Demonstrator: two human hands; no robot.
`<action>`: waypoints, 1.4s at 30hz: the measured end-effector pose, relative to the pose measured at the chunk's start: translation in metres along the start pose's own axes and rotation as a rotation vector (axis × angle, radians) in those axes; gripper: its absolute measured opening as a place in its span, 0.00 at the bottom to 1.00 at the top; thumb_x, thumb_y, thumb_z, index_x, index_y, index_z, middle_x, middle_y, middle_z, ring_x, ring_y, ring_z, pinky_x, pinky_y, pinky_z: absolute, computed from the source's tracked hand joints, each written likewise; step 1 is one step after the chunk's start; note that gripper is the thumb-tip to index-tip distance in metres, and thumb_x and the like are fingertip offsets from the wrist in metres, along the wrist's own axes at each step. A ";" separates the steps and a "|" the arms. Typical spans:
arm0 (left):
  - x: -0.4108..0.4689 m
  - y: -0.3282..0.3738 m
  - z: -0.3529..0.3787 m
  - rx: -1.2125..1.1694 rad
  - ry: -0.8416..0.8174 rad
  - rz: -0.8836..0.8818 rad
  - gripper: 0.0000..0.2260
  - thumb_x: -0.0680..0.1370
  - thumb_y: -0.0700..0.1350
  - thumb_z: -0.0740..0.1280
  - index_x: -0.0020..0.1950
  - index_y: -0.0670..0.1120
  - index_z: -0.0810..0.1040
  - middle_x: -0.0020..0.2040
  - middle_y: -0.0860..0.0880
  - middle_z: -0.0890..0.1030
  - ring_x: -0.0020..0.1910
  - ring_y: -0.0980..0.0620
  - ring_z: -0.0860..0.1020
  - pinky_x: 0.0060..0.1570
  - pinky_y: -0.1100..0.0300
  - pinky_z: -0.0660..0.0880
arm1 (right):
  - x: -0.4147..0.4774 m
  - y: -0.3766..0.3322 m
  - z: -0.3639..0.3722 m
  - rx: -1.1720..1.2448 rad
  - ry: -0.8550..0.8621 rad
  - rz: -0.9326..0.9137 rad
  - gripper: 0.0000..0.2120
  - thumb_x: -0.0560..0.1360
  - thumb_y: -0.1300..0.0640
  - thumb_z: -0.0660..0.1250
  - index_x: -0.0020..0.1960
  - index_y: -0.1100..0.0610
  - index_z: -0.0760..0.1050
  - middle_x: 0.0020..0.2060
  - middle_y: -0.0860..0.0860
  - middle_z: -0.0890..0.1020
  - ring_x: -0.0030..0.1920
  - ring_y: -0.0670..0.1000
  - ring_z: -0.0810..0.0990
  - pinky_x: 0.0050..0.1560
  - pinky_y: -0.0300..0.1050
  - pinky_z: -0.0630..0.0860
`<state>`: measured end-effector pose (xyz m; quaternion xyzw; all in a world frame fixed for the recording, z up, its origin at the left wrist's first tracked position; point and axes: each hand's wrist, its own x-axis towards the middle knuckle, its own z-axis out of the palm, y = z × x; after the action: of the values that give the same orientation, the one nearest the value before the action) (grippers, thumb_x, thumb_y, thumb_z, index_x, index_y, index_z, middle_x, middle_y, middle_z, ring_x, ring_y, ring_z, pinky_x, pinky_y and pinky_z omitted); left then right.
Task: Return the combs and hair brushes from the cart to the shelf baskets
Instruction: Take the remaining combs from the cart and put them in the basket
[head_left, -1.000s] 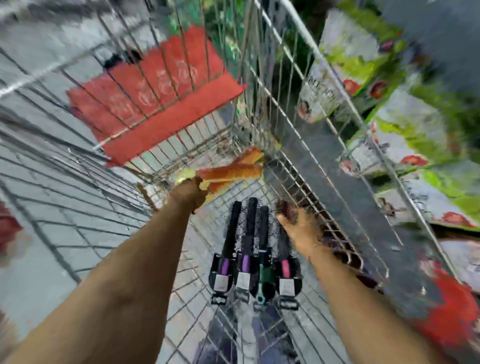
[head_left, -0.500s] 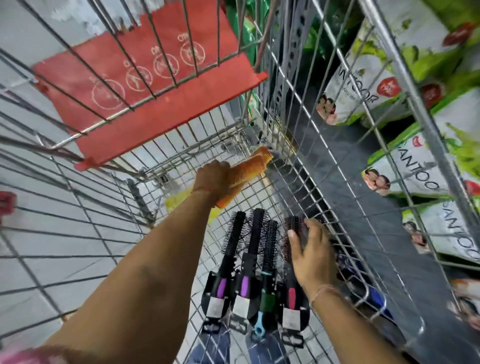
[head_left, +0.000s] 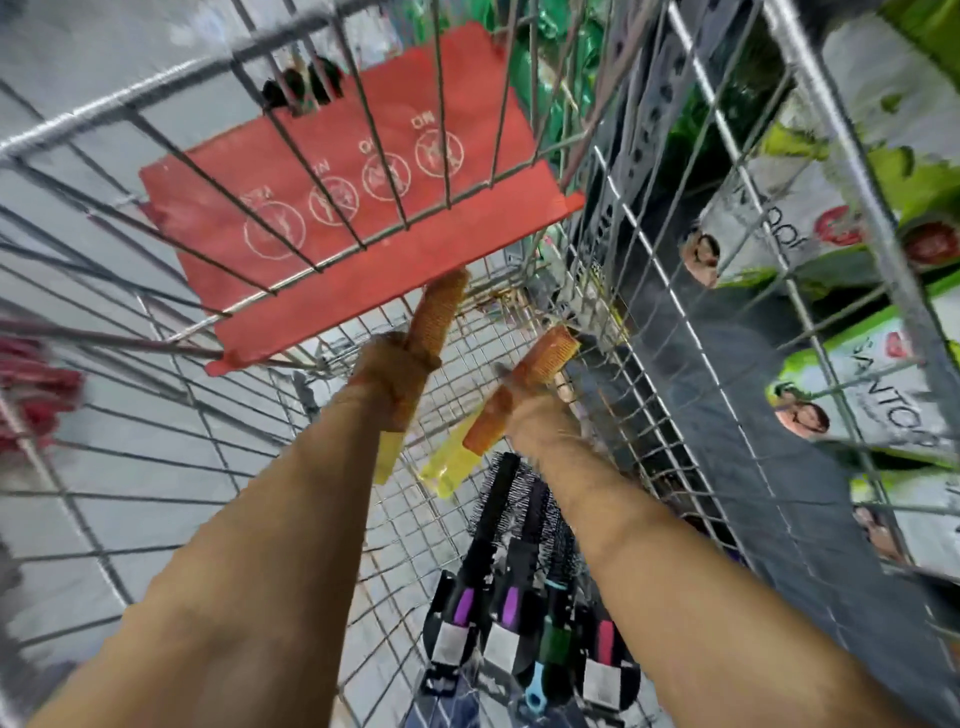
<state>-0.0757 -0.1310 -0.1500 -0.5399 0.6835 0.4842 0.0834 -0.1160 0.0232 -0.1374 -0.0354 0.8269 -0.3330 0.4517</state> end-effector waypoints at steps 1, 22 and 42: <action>0.000 0.000 -0.001 0.069 -0.026 0.008 0.17 0.72 0.37 0.70 0.60 0.34 0.75 0.43 0.41 0.80 0.45 0.46 0.77 0.39 0.66 0.75 | 0.003 -0.006 0.008 0.176 -0.039 0.068 0.21 0.81 0.63 0.52 0.73 0.66 0.58 0.72 0.62 0.65 0.70 0.60 0.66 0.23 0.21 0.67; -0.069 0.018 -0.017 0.120 -0.539 -0.073 0.07 0.70 0.35 0.70 0.37 0.45 0.74 0.24 0.53 0.76 0.30 0.52 0.66 0.34 0.60 0.64 | -0.037 0.017 -0.011 0.892 0.298 0.122 0.10 0.67 0.70 0.71 0.35 0.56 0.76 0.32 0.51 0.78 0.34 0.50 0.78 0.29 0.32 0.74; -0.384 0.233 -0.032 0.091 -1.537 0.666 0.21 0.39 0.49 0.83 0.27 0.44 0.83 0.24 0.53 0.82 0.24 0.59 0.81 0.28 0.69 0.78 | -0.386 -0.042 -0.160 0.893 1.343 -0.764 0.14 0.72 0.69 0.66 0.35 0.52 0.72 0.32 0.50 0.76 0.30 0.32 0.75 0.34 0.30 0.71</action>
<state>-0.0989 0.0852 0.2446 0.1747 0.5789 0.6885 0.4004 -0.0223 0.2128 0.2257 0.0733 0.6422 -0.7023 -0.2983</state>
